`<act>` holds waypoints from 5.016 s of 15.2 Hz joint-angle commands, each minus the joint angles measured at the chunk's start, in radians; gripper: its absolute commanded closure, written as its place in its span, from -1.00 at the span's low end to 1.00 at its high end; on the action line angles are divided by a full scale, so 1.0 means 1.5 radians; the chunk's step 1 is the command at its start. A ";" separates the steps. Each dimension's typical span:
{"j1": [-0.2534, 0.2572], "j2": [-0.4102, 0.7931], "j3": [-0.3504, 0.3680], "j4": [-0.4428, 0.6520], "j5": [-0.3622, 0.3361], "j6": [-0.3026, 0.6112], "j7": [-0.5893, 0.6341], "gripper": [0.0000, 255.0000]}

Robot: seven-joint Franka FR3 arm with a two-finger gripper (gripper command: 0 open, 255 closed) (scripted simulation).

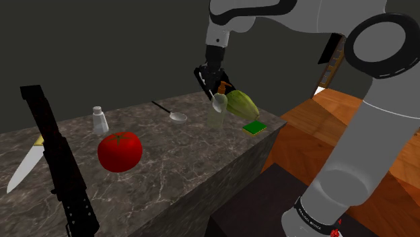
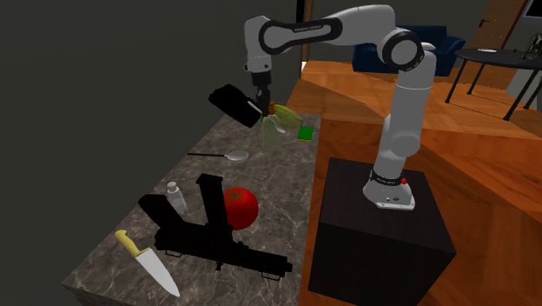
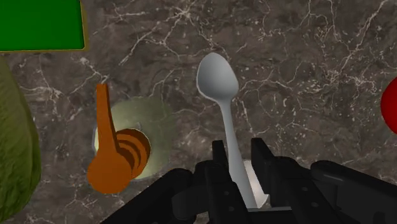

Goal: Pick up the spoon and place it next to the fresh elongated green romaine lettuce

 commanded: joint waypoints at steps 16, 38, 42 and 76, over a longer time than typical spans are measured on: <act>-0.139 0.042 -0.123 0.060 -0.031 -0.050 -0.257 1.00; -0.395 0.454 -0.203 0.681 0.012 -0.277 -0.528 1.00; -0.374 0.405 -0.210 0.556 0.005 -0.203 -0.534 1.00; -0.341 0.380 -0.209 0.221 0.004 0.105 -0.550 1.00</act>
